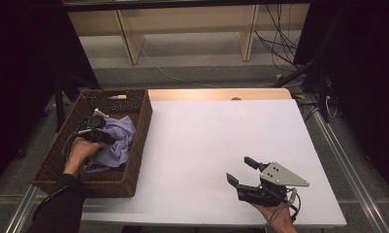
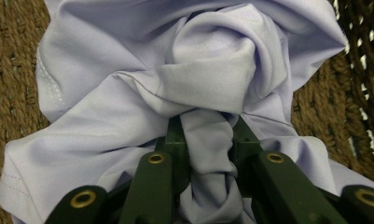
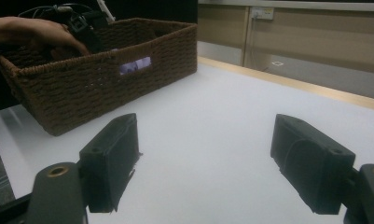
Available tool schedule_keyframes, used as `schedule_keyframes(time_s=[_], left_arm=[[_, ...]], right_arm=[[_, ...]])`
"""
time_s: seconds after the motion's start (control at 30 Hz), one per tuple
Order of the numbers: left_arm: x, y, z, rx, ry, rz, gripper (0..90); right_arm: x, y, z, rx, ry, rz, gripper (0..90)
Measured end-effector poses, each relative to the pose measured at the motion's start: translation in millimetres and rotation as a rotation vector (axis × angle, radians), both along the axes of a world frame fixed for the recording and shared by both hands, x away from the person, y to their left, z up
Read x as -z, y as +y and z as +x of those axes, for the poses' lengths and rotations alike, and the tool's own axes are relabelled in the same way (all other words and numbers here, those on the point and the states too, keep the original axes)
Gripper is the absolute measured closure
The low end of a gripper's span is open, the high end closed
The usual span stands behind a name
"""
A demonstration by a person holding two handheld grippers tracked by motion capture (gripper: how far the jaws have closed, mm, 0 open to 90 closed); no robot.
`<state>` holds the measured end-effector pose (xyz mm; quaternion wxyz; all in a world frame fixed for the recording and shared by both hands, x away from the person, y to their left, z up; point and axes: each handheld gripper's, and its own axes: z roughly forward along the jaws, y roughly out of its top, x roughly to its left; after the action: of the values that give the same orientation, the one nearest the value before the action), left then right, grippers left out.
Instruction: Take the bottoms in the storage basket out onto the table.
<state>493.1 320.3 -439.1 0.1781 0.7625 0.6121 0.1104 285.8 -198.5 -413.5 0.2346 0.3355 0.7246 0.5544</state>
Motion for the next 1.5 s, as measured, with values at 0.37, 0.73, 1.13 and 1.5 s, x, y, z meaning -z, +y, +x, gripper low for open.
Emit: schedule_keyframes(time_s=[0.37, 0.73, 1.13, 1.5], left_arm=[[-18.9, -6.0, -14.8, -0.008, -0.137, -0.022, 74.2], [-42.5, -3.6, -28.2, 0.006, -0.256, -0.106, 74.1], [-53.4, 6.8, -36.9, -0.014, -0.333, -0.198, 73.9], [-65.6, 5.5, -42.9, -0.012, -0.39, -0.317, 73.8]], right_arm=[[-0.4, 0.0, 0.0, 0.001, -0.005, 0.001, 24.5], [-0.8, 1.5, -1.8, -0.016, -0.012, -0.015, 24.6], [0.1, 2.8, -1.1, -0.025, -0.006, -0.02, 24.5], [-0.3, 2.5, -1.9, -0.023, -0.009, -0.017, 24.5]])
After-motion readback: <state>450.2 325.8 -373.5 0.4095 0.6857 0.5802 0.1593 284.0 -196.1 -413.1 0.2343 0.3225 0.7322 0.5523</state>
